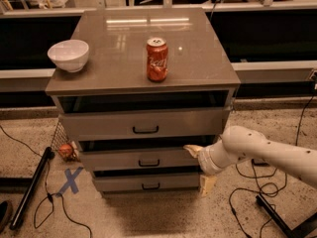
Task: Open middle drawer
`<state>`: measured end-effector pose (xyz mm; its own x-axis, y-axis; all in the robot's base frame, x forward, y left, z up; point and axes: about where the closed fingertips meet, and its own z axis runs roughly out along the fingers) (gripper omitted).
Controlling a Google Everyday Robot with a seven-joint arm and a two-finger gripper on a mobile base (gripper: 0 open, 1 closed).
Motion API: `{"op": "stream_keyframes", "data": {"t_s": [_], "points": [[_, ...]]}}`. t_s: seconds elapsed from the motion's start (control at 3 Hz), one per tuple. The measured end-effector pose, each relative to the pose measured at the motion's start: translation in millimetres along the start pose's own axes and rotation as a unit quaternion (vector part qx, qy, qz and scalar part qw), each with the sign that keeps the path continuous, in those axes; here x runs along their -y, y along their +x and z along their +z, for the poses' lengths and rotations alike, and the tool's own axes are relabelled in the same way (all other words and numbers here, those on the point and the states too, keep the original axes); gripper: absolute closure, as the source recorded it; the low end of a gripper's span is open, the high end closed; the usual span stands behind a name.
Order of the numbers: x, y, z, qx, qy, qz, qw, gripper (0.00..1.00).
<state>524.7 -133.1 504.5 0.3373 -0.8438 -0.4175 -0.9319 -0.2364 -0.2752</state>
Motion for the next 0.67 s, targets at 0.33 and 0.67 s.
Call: {"op": "stream_keyframes", "data": {"t_s": [0.33, 0.67], "points": [[9.3, 8.0, 28.1, 0.007, 0.003, 0.008, 0.9999, 0.00], [42.3, 9.9, 47.4, -0.003, 0.005, 0.001, 1.0000, 0.00]]}}
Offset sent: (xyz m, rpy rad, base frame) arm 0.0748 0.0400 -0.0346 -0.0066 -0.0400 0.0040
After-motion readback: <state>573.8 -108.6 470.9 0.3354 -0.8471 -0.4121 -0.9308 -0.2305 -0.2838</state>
